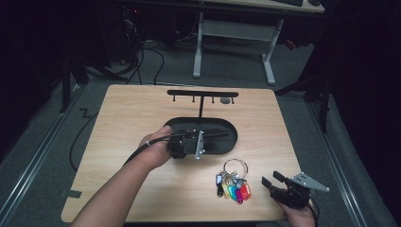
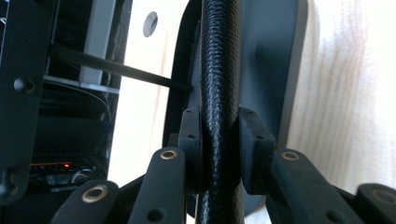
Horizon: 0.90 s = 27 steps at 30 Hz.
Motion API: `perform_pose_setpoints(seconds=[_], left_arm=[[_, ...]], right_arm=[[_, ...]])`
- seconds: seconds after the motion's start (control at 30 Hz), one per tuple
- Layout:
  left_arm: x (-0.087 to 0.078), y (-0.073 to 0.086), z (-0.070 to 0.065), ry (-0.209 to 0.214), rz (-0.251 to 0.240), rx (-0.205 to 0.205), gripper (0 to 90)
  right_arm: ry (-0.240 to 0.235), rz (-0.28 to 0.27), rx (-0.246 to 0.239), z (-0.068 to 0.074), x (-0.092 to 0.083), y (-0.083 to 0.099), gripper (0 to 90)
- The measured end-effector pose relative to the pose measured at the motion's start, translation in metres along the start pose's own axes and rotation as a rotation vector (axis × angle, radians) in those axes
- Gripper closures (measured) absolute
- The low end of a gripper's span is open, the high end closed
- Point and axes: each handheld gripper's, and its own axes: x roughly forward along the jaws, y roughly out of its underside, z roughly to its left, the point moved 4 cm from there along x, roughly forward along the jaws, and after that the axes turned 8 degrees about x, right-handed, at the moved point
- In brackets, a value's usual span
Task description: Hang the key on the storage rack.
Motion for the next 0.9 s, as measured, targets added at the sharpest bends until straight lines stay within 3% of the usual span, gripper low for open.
perform_pose_setpoints(seconds=[0.33,0.73,0.9], left_arm=[[0.022,-0.001,0.003,-0.006,-0.011,0.006,74.2],[0.06,0.007,0.008,0.006,0.016,-0.011,74.2],[0.065,0.008,0.009,0.014,0.006,-0.01,74.1]], right_arm=[[0.005,-0.009,0.009,-0.002,-0.003,0.0,39.5],[0.005,-0.005,0.011,-0.002,-0.001,0.001,39.5],[0.002,-0.004,0.008,-0.003,-0.001,0.001,39.6]])
